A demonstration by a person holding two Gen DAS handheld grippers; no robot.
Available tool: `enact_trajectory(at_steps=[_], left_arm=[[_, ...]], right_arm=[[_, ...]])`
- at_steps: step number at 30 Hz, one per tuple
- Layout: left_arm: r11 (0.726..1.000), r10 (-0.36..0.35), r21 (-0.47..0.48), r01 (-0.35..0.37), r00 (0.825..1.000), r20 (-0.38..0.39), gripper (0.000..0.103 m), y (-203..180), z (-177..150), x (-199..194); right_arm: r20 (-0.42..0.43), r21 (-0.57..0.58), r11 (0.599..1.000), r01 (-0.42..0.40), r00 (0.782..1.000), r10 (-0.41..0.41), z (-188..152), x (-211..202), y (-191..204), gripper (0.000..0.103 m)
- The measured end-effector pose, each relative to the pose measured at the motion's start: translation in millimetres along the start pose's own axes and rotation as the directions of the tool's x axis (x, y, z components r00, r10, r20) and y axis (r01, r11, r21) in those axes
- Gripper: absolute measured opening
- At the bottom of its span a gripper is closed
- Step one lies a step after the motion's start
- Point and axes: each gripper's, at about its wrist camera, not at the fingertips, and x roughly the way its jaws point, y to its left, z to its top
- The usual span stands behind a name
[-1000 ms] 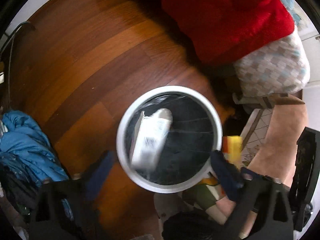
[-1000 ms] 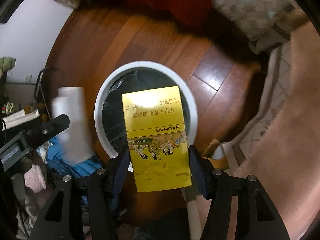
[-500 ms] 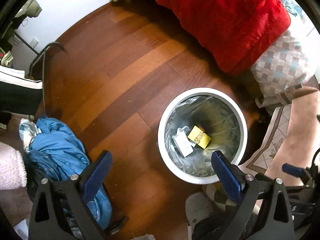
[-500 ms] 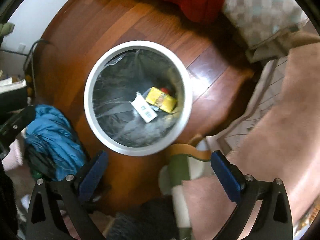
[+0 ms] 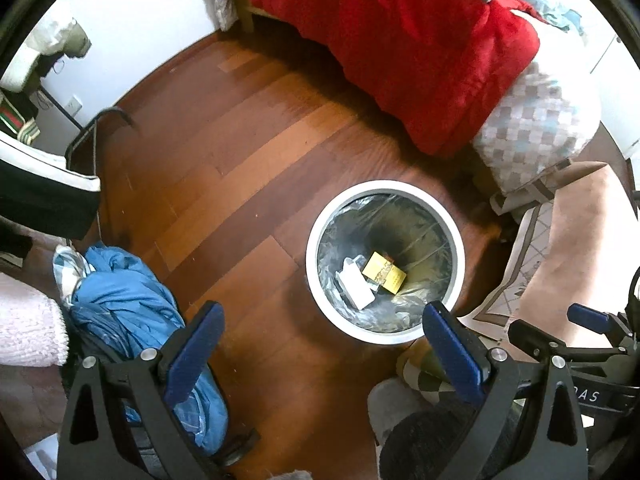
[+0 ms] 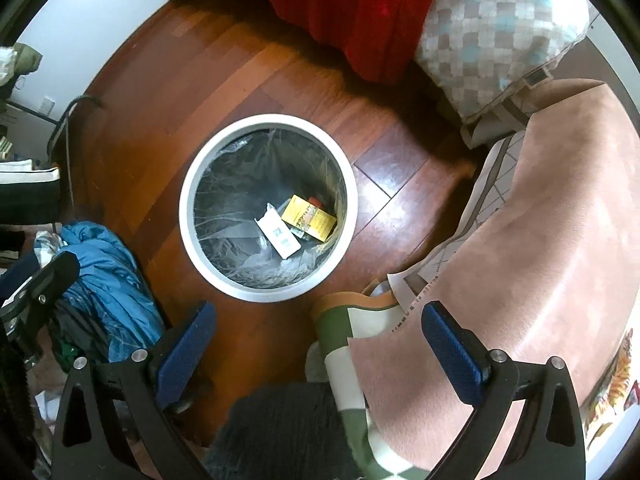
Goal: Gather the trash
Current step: 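Withdraw both tools from the bin back toward the table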
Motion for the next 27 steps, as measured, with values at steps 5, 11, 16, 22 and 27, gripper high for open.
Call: enact_trajectory(at_steps=[5, 11, 16, 22, 27], left_arm=[[1.000, -0.012, 0.014, 0.011, 0.998, 0.063, 0.101, -6, -5, -37], [0.999, -0.004, 0.043, -0.003, 0.987, 0.160, 0.101, -21, -13, -92], [0.995, -0.040, 0.102, 0.014, 0.966, 0.256, 0.101, -57, -33, -140], [0.971, -0.128, 0.232, 0.065, 0.954, 0.270, 0.101, -134, -72, -152], [0.929, -0.179, 0.356, 0.101, 0.965, 0.194, 0.101, -223, -115, -125]], right_arm=[[0.071, 0.002, 1.000, -0.017, 0.997, 0.017, -11, -38, -1, 0.103], [0.206, 0.033, 0.996, -0.080, 0.976, 0.071, -34, -102, -9, 0.103], [0.335, 0.093, 0.977, -0.192, 0.930, 0.151, -69, -165, -35, 0.103], [0.421, 0.229, 0.947, -0.224, 0.900, 0.111, -142, -217, -115, 0.103], [0.354, 0.425, 0.898, -0.115, 0.934, -0.047, -222, -210, -226, 0.103]])
